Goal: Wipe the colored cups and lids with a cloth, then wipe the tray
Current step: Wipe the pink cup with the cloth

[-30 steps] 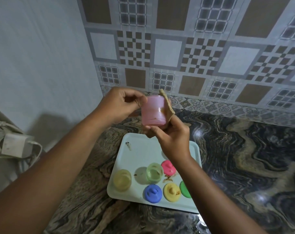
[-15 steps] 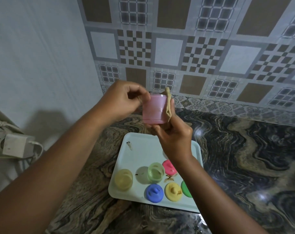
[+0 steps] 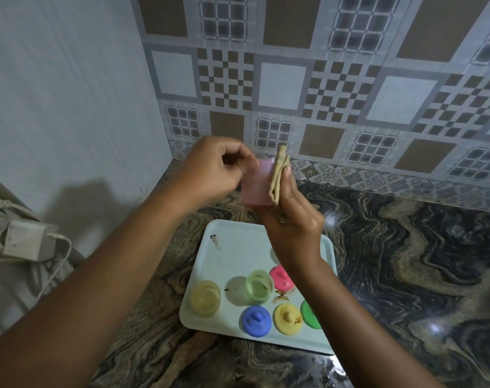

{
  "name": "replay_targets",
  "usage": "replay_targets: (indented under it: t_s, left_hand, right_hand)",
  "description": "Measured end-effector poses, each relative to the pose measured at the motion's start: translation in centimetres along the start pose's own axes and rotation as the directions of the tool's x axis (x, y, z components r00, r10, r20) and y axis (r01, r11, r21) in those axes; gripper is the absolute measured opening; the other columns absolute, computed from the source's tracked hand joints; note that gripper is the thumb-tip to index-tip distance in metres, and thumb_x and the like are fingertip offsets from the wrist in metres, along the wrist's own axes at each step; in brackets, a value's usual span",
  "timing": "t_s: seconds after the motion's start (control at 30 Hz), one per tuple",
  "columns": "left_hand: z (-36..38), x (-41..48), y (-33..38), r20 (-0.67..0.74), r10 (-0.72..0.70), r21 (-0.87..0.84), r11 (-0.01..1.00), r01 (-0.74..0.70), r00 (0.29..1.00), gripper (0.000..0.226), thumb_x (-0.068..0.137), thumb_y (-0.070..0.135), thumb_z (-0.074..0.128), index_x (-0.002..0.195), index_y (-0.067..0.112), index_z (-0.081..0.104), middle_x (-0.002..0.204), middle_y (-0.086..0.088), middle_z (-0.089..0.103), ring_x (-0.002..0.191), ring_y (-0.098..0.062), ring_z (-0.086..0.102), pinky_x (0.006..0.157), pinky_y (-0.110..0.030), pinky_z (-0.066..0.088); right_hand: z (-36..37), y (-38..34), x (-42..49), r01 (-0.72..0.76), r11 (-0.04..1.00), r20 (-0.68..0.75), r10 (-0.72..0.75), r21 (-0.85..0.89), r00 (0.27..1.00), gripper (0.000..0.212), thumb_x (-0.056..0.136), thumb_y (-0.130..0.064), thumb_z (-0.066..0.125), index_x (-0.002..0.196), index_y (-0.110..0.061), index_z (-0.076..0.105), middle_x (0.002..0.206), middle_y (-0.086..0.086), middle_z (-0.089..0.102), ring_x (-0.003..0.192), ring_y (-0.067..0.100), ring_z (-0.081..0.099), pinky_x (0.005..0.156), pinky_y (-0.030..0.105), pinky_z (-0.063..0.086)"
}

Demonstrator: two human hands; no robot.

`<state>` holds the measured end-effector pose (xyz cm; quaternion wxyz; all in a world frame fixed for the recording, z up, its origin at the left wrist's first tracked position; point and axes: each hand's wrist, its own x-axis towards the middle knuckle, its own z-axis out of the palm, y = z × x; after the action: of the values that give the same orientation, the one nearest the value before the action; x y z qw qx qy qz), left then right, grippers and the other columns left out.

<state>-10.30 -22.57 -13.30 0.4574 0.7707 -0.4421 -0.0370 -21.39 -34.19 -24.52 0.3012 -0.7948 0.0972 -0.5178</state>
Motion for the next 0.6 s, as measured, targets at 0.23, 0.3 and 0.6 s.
replay_targets:
  t_s: [0.23,0.3,0.6]
  left_hand:
    - [-0.4,-0.5,-0.2,-0.004,-0.018,-0.112,0.994,0.018,1.0,0.025,0.091,0.032,0.065,0.114,0.027,0.073,0.112,0.013,0.073,0.107,0.003,0.064,0.091,-0.021,0.054]
    - [-0.9,-0.5,-0.4,0.005,-0.052,-0.154,0.987,0.052,0.999,0.023,0.089,0.029,0.067,0.112,0.027,0.073,0.109,0.011,0.074,0.105,0.0,0.067,0.092,-0.029,0.057]
    - [-0.2,-1.3,1.5,-0.08,0.021,0.0,1.0,-0.021,0.997,0.023,0.086,0.035,0.07,0.105,0.022,0.076,0.098,0.011,0.074,0.09,-0.002,0.068,0.083,-0.024,0.058]
  right_hand:
    - [-0.2,-0.2,0.5,-0.086,0.992,-0.03,0.089,0.093,0.996,0.053,0.081,-0.023,0.081,0.11,0.02,0.067,0.087,-0.02,0.065,0.075,-0.015,0.058,0.07,0.004,0.044]
    - [-0.2,-0.3,0.7,-0.121,0.987,-0.023,0.124,0.102,0.992,0.052,0.081,-0.026,0.075,0.107,0.018,0.068,0.08,-0.025,0.056,0.069,-0.015,0.054,0.068,0.004,0.04]
    - [0.0,-0.8,0.3,-0.045,0.994,-0.012,0.046,0.102,0.999,0.069,0.08,-0.015,0.086,0.135,0.013,0.054,0.114,0.022,0.074,0.099,0.018,0.073,0.084,0.031,0.061]
